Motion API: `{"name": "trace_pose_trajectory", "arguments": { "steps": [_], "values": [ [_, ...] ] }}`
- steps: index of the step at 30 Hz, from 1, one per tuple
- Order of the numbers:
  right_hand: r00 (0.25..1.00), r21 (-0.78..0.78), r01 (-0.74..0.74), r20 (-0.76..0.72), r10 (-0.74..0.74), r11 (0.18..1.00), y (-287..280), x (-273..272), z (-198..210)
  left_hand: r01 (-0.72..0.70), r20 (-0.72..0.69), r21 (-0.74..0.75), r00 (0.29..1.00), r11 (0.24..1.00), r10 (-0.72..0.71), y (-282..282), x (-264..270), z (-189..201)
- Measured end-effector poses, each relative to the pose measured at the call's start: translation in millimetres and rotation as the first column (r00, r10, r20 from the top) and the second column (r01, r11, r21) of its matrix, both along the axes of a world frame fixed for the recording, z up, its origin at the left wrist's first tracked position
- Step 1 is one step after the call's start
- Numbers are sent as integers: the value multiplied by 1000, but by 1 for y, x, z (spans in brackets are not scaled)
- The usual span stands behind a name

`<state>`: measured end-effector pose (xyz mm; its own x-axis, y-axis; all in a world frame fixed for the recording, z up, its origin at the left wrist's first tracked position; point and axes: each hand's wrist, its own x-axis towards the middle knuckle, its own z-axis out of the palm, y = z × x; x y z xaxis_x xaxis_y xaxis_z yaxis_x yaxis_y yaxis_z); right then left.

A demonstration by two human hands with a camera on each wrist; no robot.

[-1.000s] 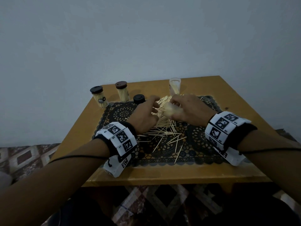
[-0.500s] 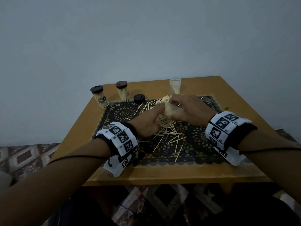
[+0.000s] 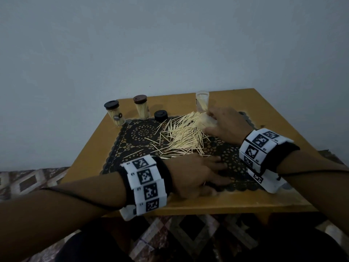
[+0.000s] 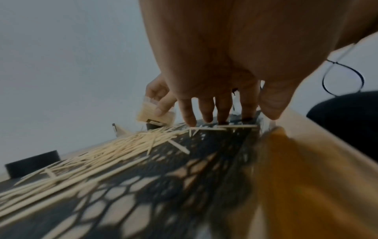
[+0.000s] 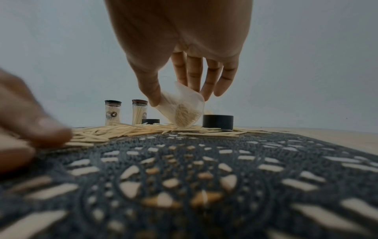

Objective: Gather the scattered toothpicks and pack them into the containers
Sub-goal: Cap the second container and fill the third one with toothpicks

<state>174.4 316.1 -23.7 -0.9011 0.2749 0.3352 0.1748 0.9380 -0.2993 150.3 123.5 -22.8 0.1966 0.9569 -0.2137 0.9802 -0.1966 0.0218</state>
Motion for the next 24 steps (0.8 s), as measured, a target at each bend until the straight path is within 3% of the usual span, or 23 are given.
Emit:
{"name": "trace_pose_trajectory", "arguments": {
  "steps": [2, 7, 12, 14, 16, 19, 21, 24],
  "values": [
    [1000, 9, 0, 11, 0, 1000, 0, 0, 0, 73, -10, -16, 997, 997, -73, -3, -7, -3],
    [1000, 11, 1, 13, -1, 1000, -2, 0, -1, 164, -65, 116, 985, 979, -158, -13, -43, 7],
    [1000, -3, -2, 9, 2, 1000, -2, 1, 1, 189, -164, 165, 973, 968, -162, -21, -66, 13],
    [1000, -16, 0, 5, 0, 1000, -3, 1, 1, 131, -126, 212, 986, 968, -106, -24, -72, 13],
    [1000, -24, 17, -1, -17, 1000, -3, 2, 2, -20, -43, 237, 999, 971, 31, -27, -72, 10],
    [998, -11, 68, -4, -69, 998, -3, 3, 4, -255, -20, 108, 966, 961, 259, -26, -67, 4],
    [996, -10, 88, -7, -89, 996, -3, 3, 4, -296, 1, 57, 955, 953, 297, -24, -64, 4],
    [992, -47, 118, -39, -120, 992, -2, 4, 5, -269, -1, 101, 963, 958, 271, -23, -69, 9]
  ]
}}
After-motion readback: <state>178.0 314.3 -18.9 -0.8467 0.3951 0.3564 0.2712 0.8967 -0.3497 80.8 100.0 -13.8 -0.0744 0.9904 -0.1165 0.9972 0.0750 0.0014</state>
